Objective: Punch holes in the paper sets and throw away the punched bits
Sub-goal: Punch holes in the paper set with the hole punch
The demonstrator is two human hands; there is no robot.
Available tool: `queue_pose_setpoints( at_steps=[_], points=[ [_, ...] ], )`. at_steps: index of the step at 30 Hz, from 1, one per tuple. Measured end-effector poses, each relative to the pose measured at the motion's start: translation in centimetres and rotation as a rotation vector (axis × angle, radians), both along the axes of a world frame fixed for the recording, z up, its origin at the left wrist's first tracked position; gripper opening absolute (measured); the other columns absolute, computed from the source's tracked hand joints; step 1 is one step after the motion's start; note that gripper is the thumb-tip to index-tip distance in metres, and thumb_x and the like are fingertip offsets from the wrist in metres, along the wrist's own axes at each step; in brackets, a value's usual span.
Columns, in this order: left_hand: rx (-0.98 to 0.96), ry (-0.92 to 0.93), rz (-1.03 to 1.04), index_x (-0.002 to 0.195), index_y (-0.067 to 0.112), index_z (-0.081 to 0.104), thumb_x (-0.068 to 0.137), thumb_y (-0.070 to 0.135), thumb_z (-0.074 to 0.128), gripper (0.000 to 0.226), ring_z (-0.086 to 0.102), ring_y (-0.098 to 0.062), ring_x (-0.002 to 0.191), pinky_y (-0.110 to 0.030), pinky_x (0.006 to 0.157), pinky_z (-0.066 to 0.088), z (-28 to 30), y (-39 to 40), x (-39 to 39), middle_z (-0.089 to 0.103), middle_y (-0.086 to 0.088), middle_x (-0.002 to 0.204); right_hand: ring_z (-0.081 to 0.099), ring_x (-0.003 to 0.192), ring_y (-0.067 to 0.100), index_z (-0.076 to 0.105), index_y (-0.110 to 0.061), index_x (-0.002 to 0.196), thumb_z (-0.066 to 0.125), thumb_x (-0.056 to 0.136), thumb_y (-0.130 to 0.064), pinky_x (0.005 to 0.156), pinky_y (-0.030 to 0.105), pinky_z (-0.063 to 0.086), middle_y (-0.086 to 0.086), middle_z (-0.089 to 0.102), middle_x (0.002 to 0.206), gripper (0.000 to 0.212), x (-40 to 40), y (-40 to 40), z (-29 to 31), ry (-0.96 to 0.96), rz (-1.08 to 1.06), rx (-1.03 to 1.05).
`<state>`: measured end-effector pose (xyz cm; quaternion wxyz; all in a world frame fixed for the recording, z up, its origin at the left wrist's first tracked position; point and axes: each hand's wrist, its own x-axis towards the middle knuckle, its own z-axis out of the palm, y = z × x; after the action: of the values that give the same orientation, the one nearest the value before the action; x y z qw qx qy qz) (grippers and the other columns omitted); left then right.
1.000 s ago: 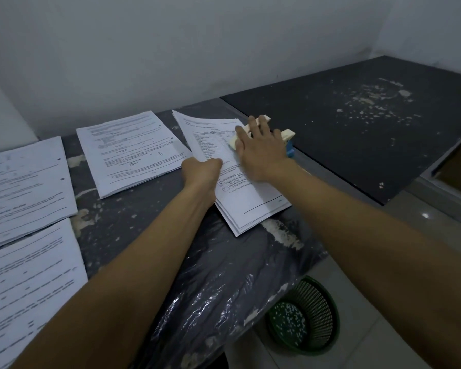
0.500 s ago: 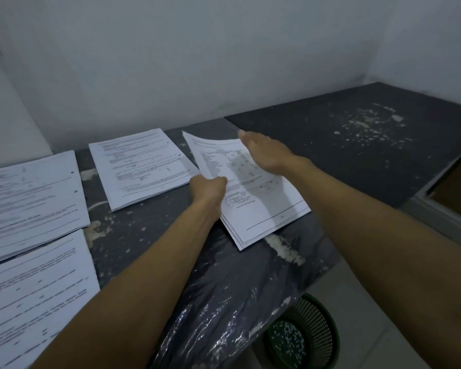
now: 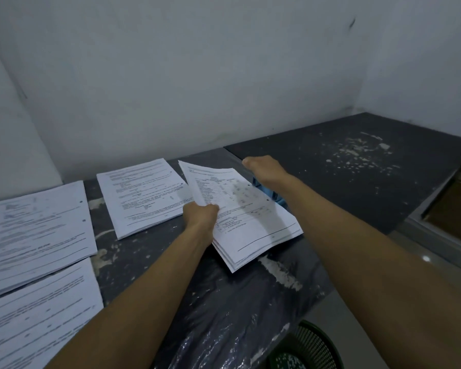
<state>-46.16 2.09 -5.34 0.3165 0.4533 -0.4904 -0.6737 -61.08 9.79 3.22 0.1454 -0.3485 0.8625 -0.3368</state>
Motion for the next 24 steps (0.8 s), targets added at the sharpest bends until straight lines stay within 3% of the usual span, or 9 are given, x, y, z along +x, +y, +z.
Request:
queue_pose_setpoints(
  at_steps=[2, 3, 5, 9, 12, 14, 17, 20, 24],
  points=[
    [-0.039, -0.001, -0.003, 0.081, 0.019, 0.061, 0.084, 0.003, 0.072, 0.020, 0.067, -0.022, 0.078, -0.026, 0.055, 0.054, 0.4, -0.5, 0.8, 0.069, -0.003, 0.088, 0.055, 0.091, 0.028, 0.062, -0.012, 0.085, 0.044, 0.100, -0.024, 0.080, 0.035, 0.042, 0.006, 0.061, 0.089, 0.026, 0.0, -0.2, 0.7, -0.021, -0.021, 0.006],
    [-0.060, 0.007, -0.007, 0.080, 0.019, 0.062, 0.084, 0.002, 0.071, 0.020, 0.067, -0.021, 0.078, -0.024, 0.053, 0.053, 0.6, -0.7, 1.3, 0.069, -0.003, 0.087, 0.060, 0.107, 0.029, 0.070, -0.009, 0.105, 0.046, 0.101, -0.024, 0.093, 0.035, 0.046, 0.007, 0.067, 0.110, 0.029, 0.0, -0.2, 1.0, -0.014, -0.019, 0.034],
    [-0.099, 0.027, -0.011, 0.080, 0.020, 0.064, 0.084, 0.002, 0.071, 0.019, 0.068, -0.020, 0.076, -0.021, 0.047, 0.051, 1.2, -1.2, 2.6, 0.070, -0.002, 0.084, 0.054, 0.127, 0.029, 0.063, -0.006, 0.129, 0.045, 0.100, -0.019, 0.113, 0.041, 0.037, 0.009, 0.061, 0.136, 0.037, 0.3, -0.3, 1.5, 0.076, -0.038, 0.128],
    [-0.153, 0.094, -0.036, 0.092, 0.018, 0.070, 0.085, 0.006, 0.074, 0.015, 0.071, -0.020, 0.080, -0.028, 0.059, 0.057, 2.7, -2.3, 5.9, 0.073, -0.001, 0.089, 0.045, 0.133, 0.030, 0.055, -0.013, 0.139, 0.049, 0.093, -0.010, 0.124, 0.043, 0.009, 0.008, 0.059, 0.138, 0.046, 3.2, -0.3, 1.5, 0.326, -0.058, 0.005],
    [-0.208, 0.160, -0.057, 0.095, 0.022, 0.071, 0.087, 0.008, 0.075, 0.017, 0.075, -0.021, 0.082, -0.036, 0.069, 0.061, 4.2, -2.9, 8.6, 0.076, -0.001, 0.094, 0.055, 0.115, 0.028, 0.054, -0.015, 0.125, 0.054, 0.093, -0.012, 0.109, 0.048, 0.039, 0.006, 0.061, 0.122, 0.032, 6.1, -0.8, 0.9, 0.285, 0.059, -0.224],
    [-0.279, 0.172, -0.053, 0.103, 0.024, 0.070, 0.088, 0.013, 0.075, 0.019, 0.076, -0.017, 0.079, -0.031, 0.062, 0.061, 5.5, -3.3, 10.6, 0.077, 0.004, 0.092, 0.060, 0.098, 0.016, 0.046, -0.022, 0.121, 0.061, 0.091, -0.018, 0.084, 0.035, 0.055, -0.006, 0.061, 0.110, 0.033, 7.9, -1.2, 0.8, 0.154, 0.099, -0.335],
    [-0.392, 0.154, -0.036, 0.111, 0.025, 0.068, 0.090, 0.023, 0.074, 0.022, 0.075, -0.010, 0.077, -0.024, 0.057, 0.059, 7.6, -4.0, 13.8, 0.076, 0.008, 0.093, 0.054, 0.080, -0.004, 0.035, -0.026, 0.117, 0.073, 0.087, -0.019, 0.054, 0.004, 0.044, -0.020, 0.055, 0.095, 0.048, 10.1, -1.8, 1.3, -0.170, 0.091, -0.521],
    [-0.490, 0.117, -0.021, 0.104, 0.032, 0.067, 0.091, 0.031, 0.072, 0.013, 0.074, -0.006, 0.073, -0.021, 0.052, 0.057, 9.7, -4.7, 17.2, 0.075, 0.016, 0.085, 0.068, 0.086, 0.008, 0.064, -0.020, 0.107, 0.076, 0.086, -0.020, 0.068, 0.020, 0.055, -0.004, 0.072, 0.107, 0.024, 11.8, -2.9, 2.1, -0.413, 0.126, -0.560],
    [-0.599, 0.084, 0.065, 0.111, 0.026, 0.067, 0.091, 0.030, 0.072, 0.021, 0.072, -0.013, 0.084, -0.035, 0.074, 0.061, 12.0, -6.1, 21.6, 0.073, 0.006, 0.099, 0.073, 0.089, 0.016, 0.071, -0.020, 0.101, 0.068, 0.094, -0.021, 0.071, 0.027, 0.057, -0.003, 0.076, 0.101, 0.008, 15.7, -4.7, 2.9, -0.441, 0.255, -0.526]
  ],
)
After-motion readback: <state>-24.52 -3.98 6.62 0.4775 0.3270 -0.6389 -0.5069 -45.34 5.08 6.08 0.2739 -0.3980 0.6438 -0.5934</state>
